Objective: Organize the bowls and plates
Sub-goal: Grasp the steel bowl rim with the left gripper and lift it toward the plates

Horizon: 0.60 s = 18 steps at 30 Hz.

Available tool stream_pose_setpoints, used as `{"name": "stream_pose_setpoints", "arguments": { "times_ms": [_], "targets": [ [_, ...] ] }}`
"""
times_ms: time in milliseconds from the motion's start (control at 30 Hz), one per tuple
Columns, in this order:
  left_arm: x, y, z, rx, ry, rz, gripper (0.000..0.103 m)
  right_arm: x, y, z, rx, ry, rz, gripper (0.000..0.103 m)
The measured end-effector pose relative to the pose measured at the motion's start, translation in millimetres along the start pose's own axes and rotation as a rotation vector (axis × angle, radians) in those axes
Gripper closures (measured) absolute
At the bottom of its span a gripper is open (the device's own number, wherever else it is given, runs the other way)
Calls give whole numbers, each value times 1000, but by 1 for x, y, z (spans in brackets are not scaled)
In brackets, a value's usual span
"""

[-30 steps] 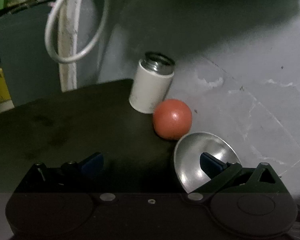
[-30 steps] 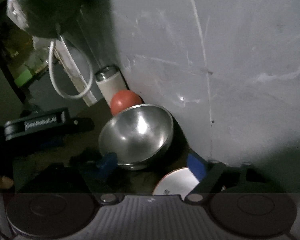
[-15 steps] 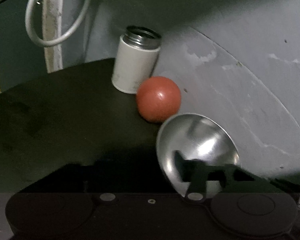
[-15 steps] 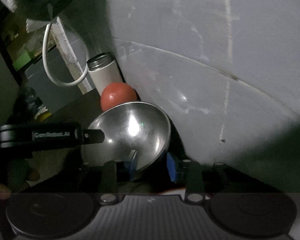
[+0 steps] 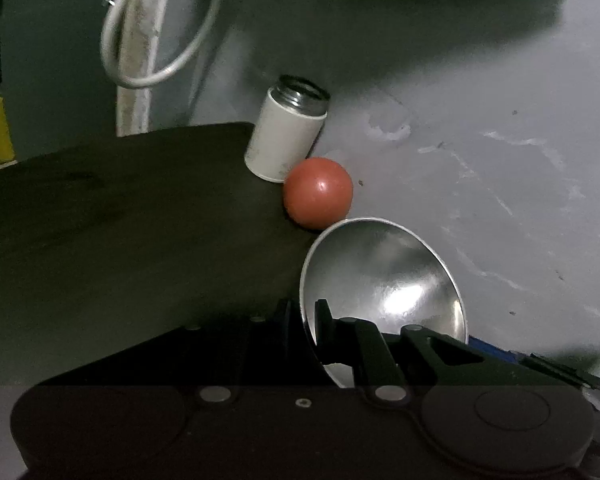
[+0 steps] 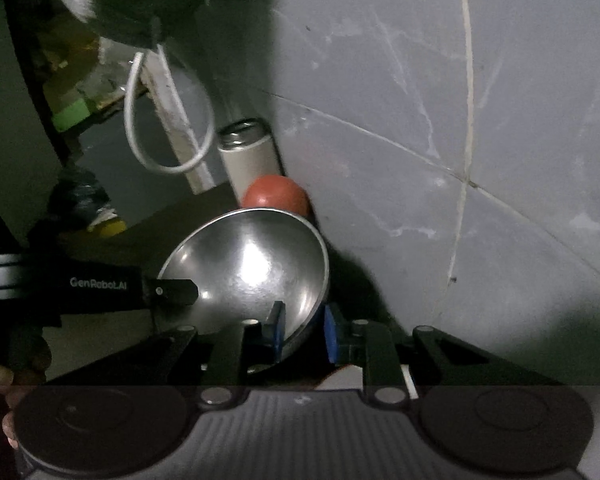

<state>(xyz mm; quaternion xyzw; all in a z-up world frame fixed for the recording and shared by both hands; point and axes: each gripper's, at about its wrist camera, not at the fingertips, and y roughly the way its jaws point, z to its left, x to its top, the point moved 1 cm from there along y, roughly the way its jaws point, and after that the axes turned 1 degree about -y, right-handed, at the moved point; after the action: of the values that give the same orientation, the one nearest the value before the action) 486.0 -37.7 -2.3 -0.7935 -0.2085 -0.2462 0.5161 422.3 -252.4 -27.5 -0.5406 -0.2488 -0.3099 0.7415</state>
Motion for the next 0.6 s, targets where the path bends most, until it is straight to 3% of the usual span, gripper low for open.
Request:
{"name": "stream_pose_setpoints", "arguments": {
  "times_ms": [233,600],
  "targets": [
    [-49,-63,-6,-15,14,-20,90,-25,-62,7,101,10,-9,80],
    [-156,-108,-29,-47,24,40,89,-106,-156,-3,155,5,71,80]
  ]
}}
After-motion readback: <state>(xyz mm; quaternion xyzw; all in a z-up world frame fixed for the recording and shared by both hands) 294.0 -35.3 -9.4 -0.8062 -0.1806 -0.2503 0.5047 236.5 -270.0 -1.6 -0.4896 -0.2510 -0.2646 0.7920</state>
